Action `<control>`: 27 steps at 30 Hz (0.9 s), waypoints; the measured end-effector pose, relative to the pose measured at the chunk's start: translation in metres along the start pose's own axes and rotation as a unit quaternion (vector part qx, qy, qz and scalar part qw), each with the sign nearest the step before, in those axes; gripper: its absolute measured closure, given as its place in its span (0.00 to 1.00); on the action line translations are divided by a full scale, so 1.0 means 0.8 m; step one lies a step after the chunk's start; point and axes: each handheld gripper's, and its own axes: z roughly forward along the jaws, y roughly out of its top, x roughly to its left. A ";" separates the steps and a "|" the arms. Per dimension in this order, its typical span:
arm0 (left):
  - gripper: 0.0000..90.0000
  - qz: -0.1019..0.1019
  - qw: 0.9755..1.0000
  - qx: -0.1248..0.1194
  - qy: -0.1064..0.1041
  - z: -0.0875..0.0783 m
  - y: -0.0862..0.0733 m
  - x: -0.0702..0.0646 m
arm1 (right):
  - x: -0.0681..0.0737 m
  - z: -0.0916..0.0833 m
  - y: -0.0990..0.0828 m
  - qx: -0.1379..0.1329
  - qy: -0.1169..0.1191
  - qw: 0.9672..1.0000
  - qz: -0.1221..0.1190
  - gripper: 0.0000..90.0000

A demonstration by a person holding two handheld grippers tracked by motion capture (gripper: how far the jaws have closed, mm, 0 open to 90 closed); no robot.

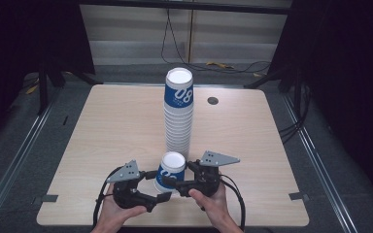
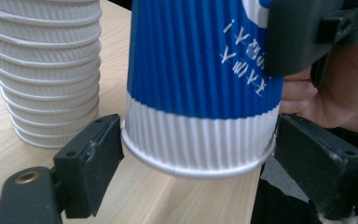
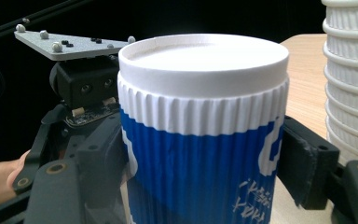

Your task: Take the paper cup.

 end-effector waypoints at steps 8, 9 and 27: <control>0.15 -0.005 1.000 -0.002 0.001 0.003 -0.001 0.001 | 0.001 0.002 -0.002 -0.004 0.002 1.000 0.002 0.29; 0.15 -0.004 1.000 -0.001 0.000 0.003 -0.001 0.001 | 0.001 0.002 -0.002 -0.004 0.001 1.000 0.002 0.29; 0.14 0.004 1.000 0.007 0.003 0.006 -0.001 0.000 | 0.004 0.006 -0.004 -0.001 0.013 1.000 0.004 0.29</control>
